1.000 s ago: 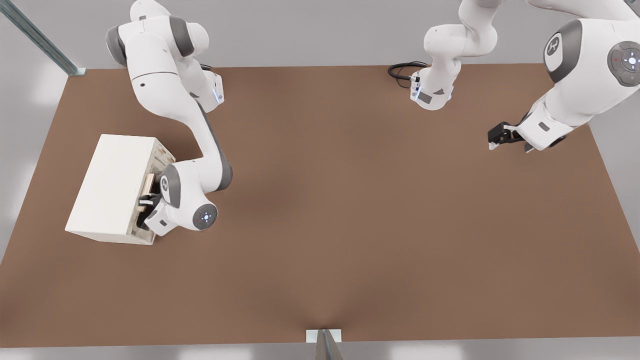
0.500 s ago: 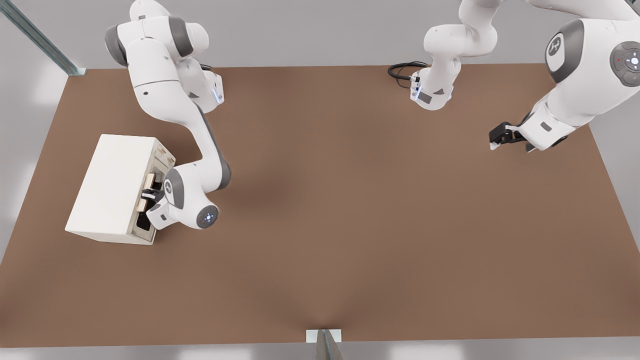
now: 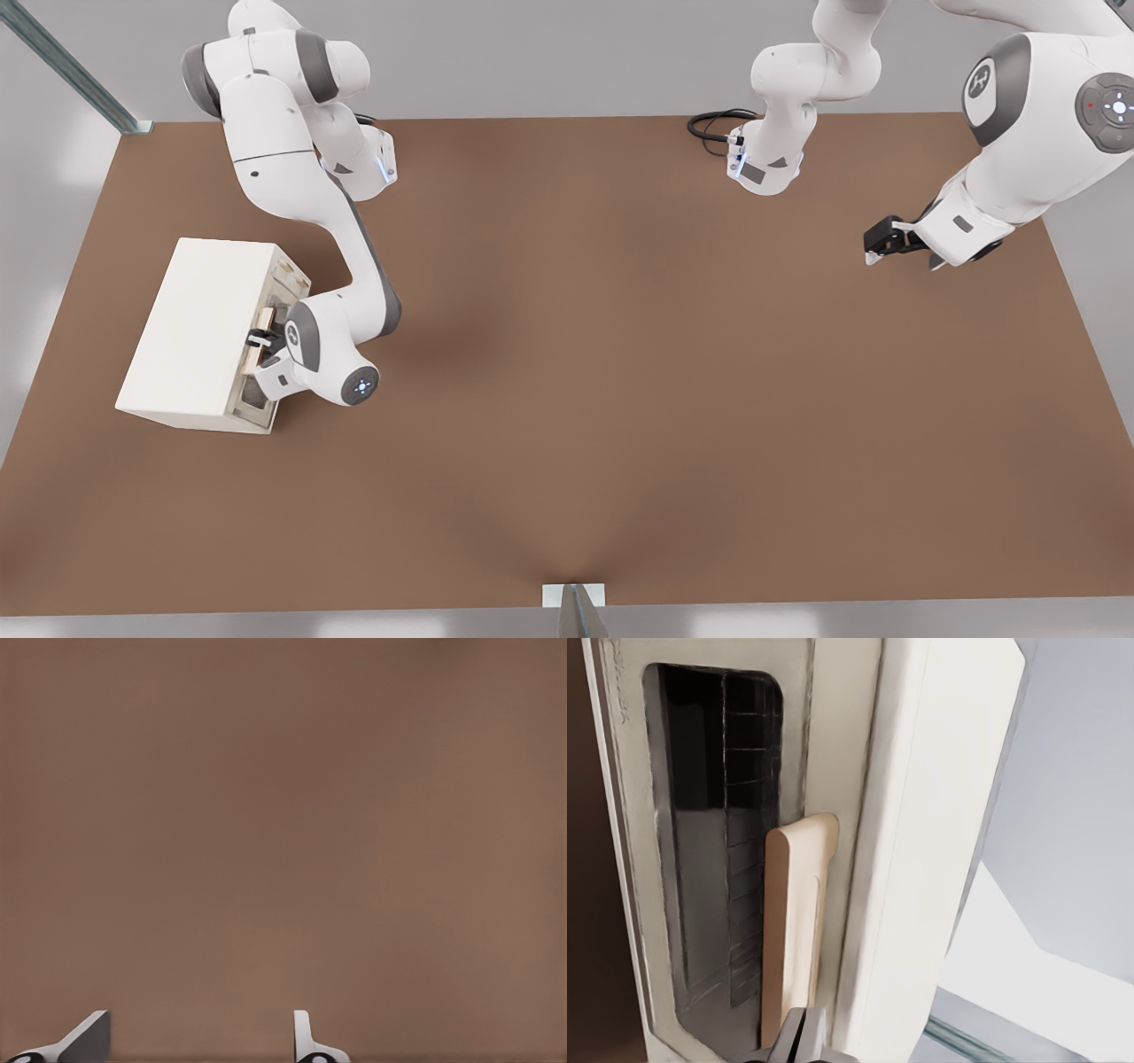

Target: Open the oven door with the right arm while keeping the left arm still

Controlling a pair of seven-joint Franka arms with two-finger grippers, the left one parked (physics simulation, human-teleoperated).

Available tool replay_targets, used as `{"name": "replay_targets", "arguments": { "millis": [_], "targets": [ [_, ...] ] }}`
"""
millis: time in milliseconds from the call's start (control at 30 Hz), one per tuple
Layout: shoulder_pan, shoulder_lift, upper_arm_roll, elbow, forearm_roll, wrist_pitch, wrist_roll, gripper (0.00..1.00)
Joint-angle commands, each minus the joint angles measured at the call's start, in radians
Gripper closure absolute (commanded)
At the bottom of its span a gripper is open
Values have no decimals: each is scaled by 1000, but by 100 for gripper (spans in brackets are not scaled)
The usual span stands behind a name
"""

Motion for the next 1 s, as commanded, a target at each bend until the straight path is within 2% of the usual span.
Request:
{"name": "replay_targets", "arguments": {
  "millis": [0, 167, 300, 433, 467, 533, 567, 633, 667, 967],
  "targets": [
    [-2, -3, 0, -9, -4, 5, 76, 79],
    [-5, -9, 0, -32, -4, 14, 76, 79],
    [22, -9, 9, 29, 10, 14, 91, 79],
    [41, -8, 41, 111, 143, 16, 211, 79],
    [7, -44, 41, 150, 241, 14, 111, 79],
    [-105, -147, 37, 278, 597, 11, -271, 79],
    [-137, -161, 29, 344, 683, -2, -412, 79],
    [-168, -210, 29, 405, 689, 5, -481, 0],
    [-171, -233, 23, 410, 758, 7, -481, 0],
    [-191, -268, 20, 393, 761, 36, -490, 0]
  ]
}}
